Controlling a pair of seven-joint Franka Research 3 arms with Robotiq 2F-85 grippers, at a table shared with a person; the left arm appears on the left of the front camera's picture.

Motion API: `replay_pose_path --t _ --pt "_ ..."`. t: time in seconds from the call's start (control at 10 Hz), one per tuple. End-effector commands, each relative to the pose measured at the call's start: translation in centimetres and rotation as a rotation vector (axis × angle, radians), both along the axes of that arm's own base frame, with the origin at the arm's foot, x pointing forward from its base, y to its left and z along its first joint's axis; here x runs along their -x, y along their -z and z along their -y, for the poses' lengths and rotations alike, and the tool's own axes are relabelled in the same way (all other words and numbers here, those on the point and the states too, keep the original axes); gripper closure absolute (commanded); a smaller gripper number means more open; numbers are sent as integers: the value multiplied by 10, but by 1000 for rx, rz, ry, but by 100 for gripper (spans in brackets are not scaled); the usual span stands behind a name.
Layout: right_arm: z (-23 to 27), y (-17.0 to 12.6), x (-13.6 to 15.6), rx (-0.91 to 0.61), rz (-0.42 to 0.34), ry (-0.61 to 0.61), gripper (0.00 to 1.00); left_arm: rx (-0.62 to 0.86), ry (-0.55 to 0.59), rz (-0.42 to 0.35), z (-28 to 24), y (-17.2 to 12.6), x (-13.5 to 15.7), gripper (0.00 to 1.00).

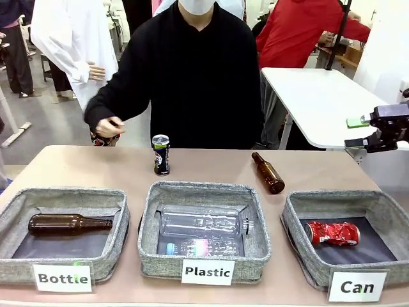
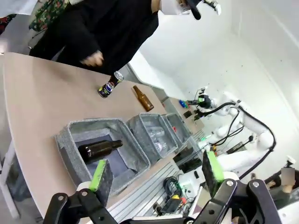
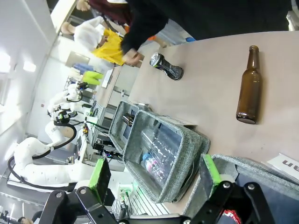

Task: Sort the can waste into the basket.
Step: Pick up the can waste from the table and place it in the right Fabric basket.

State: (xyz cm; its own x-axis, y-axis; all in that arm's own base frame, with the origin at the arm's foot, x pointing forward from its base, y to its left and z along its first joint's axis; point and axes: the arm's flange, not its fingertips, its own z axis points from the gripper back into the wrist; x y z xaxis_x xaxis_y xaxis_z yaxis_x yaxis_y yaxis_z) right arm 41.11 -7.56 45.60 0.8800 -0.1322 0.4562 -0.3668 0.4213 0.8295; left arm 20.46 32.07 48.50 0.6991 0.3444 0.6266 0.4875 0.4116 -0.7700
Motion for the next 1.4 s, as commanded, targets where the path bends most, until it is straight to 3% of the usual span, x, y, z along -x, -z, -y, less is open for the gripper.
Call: replay_pose_path --t 0.0,0.3,0.5,0.7,1.0,1.1,1.2,1.3 --pt "1 -1 2 4 12 -9 0 -115 -16 -32 46 -14 -34 0" --pt "1 -1 2 4 12 -9 0 -324 10 -15 129 -8 -94 0" --pt "1 -1 2 4 12 -9 0 -434 25 172 186 8 -133 0" --pt "1 -1 2 4 12 -9 0 -495 111 291 232 30 -161 0" --pt "1 -1 2 4 12 -9 0 -664 31 492 294 72 -202 0" --pt "1 -1 2 4 12 -9 0 -642 -88 569 306 83 -216 0" --pt "1 -1 2 4 12 -9 0 -619 104 401 281 47 -189 0" --pt "1 -1 2 4 12 -9 0 -619 104 401 281 47 -189 0"
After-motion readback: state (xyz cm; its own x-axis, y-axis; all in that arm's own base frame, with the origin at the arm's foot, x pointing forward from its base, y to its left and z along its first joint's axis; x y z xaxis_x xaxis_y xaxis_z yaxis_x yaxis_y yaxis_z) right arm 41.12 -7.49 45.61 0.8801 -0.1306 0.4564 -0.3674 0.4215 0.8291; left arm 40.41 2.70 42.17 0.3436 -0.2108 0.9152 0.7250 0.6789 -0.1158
